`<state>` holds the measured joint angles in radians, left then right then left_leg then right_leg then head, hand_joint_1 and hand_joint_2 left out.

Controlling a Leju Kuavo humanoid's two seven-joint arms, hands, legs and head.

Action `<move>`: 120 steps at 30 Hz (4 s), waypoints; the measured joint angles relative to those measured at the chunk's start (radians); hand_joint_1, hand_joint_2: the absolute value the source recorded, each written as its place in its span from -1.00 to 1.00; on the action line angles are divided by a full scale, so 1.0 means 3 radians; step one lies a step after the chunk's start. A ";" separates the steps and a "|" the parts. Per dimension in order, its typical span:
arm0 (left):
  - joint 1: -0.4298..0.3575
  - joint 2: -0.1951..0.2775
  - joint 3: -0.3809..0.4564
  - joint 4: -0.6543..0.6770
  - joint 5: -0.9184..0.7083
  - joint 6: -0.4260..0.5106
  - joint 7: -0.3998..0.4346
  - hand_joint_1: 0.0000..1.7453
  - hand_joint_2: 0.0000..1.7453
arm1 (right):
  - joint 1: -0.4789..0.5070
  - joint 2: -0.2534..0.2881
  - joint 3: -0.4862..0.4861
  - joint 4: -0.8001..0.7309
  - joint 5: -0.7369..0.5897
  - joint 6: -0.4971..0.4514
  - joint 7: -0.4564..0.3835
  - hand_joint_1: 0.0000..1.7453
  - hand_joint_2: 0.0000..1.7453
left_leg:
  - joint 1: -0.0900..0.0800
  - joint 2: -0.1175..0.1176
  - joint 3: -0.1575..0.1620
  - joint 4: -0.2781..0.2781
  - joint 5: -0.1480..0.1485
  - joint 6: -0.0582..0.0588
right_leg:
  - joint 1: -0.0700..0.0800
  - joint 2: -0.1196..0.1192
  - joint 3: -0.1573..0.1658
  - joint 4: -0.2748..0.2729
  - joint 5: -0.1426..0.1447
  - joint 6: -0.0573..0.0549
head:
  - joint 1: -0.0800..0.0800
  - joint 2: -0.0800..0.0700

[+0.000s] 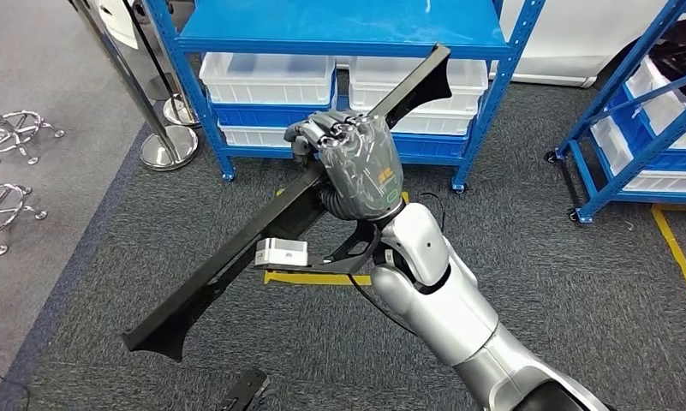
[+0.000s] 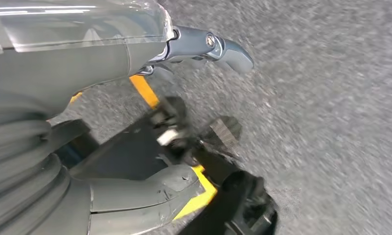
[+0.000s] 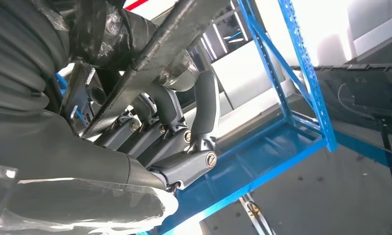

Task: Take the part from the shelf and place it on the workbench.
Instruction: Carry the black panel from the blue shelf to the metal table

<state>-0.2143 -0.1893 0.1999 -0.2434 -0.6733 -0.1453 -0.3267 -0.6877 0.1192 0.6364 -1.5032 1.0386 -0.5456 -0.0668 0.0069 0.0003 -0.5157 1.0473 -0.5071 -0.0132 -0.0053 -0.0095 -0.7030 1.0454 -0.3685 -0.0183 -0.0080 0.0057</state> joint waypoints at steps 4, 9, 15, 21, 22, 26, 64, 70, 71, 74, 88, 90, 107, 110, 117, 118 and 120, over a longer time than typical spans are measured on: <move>-0.0011 -0.0004 -0.0003 -0.0008 -0.0001 -0.0008 0.0000 -1.00 1.00 | -0.0017 0.0002 -0.0016 0.0006 0.0002 -0.0025 0.0003 1.00 1.00 | -0.0009 0.0009 0.0003 -0.0163 0.0053 0.0086 | -0.0010 0.0008 -0.0030 -0.0010 0.0040 0.0074 | 0.0001 0.0000; -0.0029 -0.0006 -0.0017 -0.0008 -0.0005 -0.0020 0.0004 -1.00 1.00 | -0.0024 -0.0001 -0.0042 0.0015 0.0000 -0.0035 0.0003 1.00 1.00 | -0.0018 0.0030 -0.0246 -0.0173 0.0284 0.0167 | -0.0024 0.0028 -0.0188 0.0795 -0.0634 0.0117 | 0.0002 0.0000; -0.0031 -0.0006 -0.0028 -0.0010 -0.0007 -0.0020 0.0011 -1.00 1.00 | -0.0034 0.0003 -0.0043 0.0024 -0.0069 -0.0010 -0.0039 1.00 1.00 | -0.0029 0.0031 -0.0572 -0.0095 0.0506 0.0100 | -0.0011 0.0032 0.0544 0.0164 -0.0508 0.0092 | 0.0000 0.0000; -0.0008 0.0001 -0.0041 -0.0010 0.0005 -0.0053 -0.0062 -1.00 1.00 | -0.0093 0.0007 -0.0041 0.0044 -0.0605 0.0397 -0.0101 1.00 1.00 | 0.0003 0.0022 -0.0727 0.0105 0.0310 -0.0007 | 0.0004 0.0016 0.0516 -0.0086 -0.0439 -0.0039 | -0.0001 0.0000; -0.0005 0.0007 -0.0047 -0.0010 0.0004 -0.0064 -0.0080 -1.00 1.00 | -0.0111 0.0007 -0.0039 0.0045 -0.0642 0.0453 -0.0102 1.00 1.00 | 0.0006 0.0021 -0.0777 0.0293 0.0125 -0.0018 | 0.0007 0.0014 0.0468 -0.0084 -0.0399 -0.0056 | -0.0002 0.0000; -0.0004 0.0028 -0.0065 -0.0010 0.0001 -0.0075 -0.0105 -1.00 1.00 | -0.0139 0.0002 -0.0025 0.0045 -0.0662 0.0509 -0.0108 1.00 1.00 | 0.0010 0.0021 -0.0761 0.0879 -0.0014 -0.0031 | 0.0017 0.0006 0.0254 -0.0064 -0.0239 -0.0062 | -0.0003 0.0000; -0.0047 0.0071 -0.0105 -0.0013 0.0038 -0.0020 -0.0266 -1.00 1.00 | -0.0093 -0.0240 0.0146 -0.0401 -0.0365 0.0394 -0.0330 1.00 1.00 | -0.0070 0.0181 -0.0168 -0.0165 0.0182 0.0125 | 0.0039 -0.0339 0.0395 -0.0058 -0.0349 -0.0002 | 0.0001 0.0000; -0.0061 0.0067 -0.0108 -0.0013 0.0042 -0.0019 -0.0266 -1.00 1.00 | -0.0096 -0.0259 0.0136 -0.0394 -0.0351 0.0388 -0.0326 1.00 1.00 | -0.0022 -0.0036 -0.0188 -0.0243 0.0272 0.0188 | -0.0014 0.0020 0.0013 0.0753 -0.0758 0.0093 | 0.0004 0.0000; -0.0057 0.0065 -0.0108 -0.0013 0.0042 -0.0019 -0.0265 -1.00 1.00 | -0.0090 -0.0264 0.0136 -0.0391 -0.0348 0.0388 -0.0326 1.00 1.00 | -0.0018 -0.0079 -0.0199 -0.0229 0.0273 0.0185 | -0.0026 0.0026 -0.0026 0.0829 -0.0751 0.0108 | 0.0004 0.0000; -0.0054 0.0063 -0.0109 -0.0013 0.0042 -0.0019 -0.0264 -1.00 1.00 | -0.0092 -0.0271 0.0135 -0.0390 -0.0337 0.0387 -0.0326 1.00 1.00 | 0.0010 -0.0213 -0.0240 -0.0143 0.0247 0.0140 | -0.0076 0.0096 0.0184 0.0407 -0.0462 0.0148 | 0.0004 0.0000; -0.0042 0.0064 -0.0113 -0.0013 0.0046 -0.0022 -0.0239 -1.00 1.00 | -0.0075 -0.0285 0.0127 -0.0383 -0.0287 0.0374 -0.0302 1.00 1.00 | 0.0035 -0.0016 -0.0744 0.0713 0.0002 -0.0025 | -0.0047 -0.0136 0.0327 0.0039 -0.0392 0.0002 | -0.0006 0.0000; -0.0047 0.0065 -0.0115 -0.0013 0.0043 -0.0019 -0.0237 -1.00 1.00 | -0.0080 -0.0286 0.0124 -0.0382 -0.0278 0.0370 -0.0297 1.00 1.00 | 0.0005 0.0120 -0.0523 0.0275 0.0206 0.0006 | -0.0035 -0.0206 0.0338 0.0038 -0.0402 0.0008 | -0.0006 0.0000; -0.0096 0.0100 -0.0134 -0.0013 0.0036 0.0057 -0.0179 -1.00 1.00 | -0.0061 -0.0308 0.0096 -0.0374 -0.0209 0.0329 -0.0285 1.00 1.00 | -0.0014 -0.0329 -0.0394 -0.0042 0.0299 0.0121 | -0.0056 0.0243 0.0275 0.0104 -0.0352 0.0086 | -0.0003 0.0000; -0.0099 0.0123 -0.0134 -0.0012 0.0060 0.0037 -0.0184 -1.00 1.00 | -0.0070 -0.0300 0.0096 -0.0374 -0.0167 0.0326 -0.0258 1.00 1.00 | 0.0004 -0.0401 -0.0439 -0.0041 0.0313 0.0058 | -0.0049 0.0207 0.0290 0.0048 -0.0349 0.0042 | -0.0003 0.0000; -0.0091 0.0159 -0.0135 -0.0011 0.0025 -0.0017 -0.0154 -1.00 1.00 | -0.0072 -0.0266 0.0096 -0.0401 -0.0107 0.0327 -0.0189 1.00 1.00 | 0.0021 -0.0035 -0.0859 0.0817 -0.0057 -0.0039 | -0.0055 -0.0085 0.0317 0.0008 -0.0350 -0.0026 | -0.0020 0.0000; -0.0083 0.0163 -0.0135 -0.0011 0.0021 -0.0023 -0.0151 -1.00 1.00 | -0.0066 -0.0266 0.0096 -0.0402 -0.0105 0.0327 -0.0186 1.00 1.00 | 0.0023 -0.0022 -0.0823 0.0745 0.0010 -0.0039 | -0.0055 -0.0127 0.0321 0.0008 -0.0356 -0.0024 | -0.0020 0.0000; -0.0076 0.0173 -0.0135 -0.0011 0.0019 -0.0042 -0.0148 -1.00 1.00 | -0.0063 -0.0266 0.0096 -0.0409 -0.0101 0.0325 -0.0179 1.00 1.00 | 0.0014 0.0063 -0.0604 0.0323 0.0215 -0.0022 | -0.0054 -0.0203 0.0339 0.0007 -0.0372 -0.0010 | -0.0020 0.0000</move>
<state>-0.2371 -0.1375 0.1595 -0.2467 -0.6675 -0.1580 -0.3712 -0.7066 0.0393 0.6653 -1.6260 1.0081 -0.4480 -0.1205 0.0111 0.0192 -0.6969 1.1443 -0.4425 -0.0199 -0.0214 -0.0702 -0.6013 1.0476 -0.4801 -0.0213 -0.0140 0.0057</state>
